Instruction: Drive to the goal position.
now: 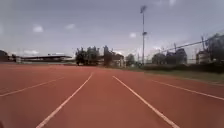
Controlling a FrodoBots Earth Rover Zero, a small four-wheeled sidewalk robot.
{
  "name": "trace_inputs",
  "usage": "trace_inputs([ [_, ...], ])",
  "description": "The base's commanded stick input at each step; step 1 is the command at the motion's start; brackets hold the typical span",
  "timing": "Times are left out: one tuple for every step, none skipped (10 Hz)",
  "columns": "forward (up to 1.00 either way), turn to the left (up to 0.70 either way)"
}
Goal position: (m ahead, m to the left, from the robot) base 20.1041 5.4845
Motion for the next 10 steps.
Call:
trace_inputs([
  [0.45, 0.00],
  [0.45, 0.00],
  [0.45, 0.00],
  [0.45, 0.00],
  [0.45, 0.00],
  [0.45, 0.00],
  [0.45, 0.00],
  [0.45, 0.00],
  [0.45, 0.00],
  [0.45, 0.00],
])
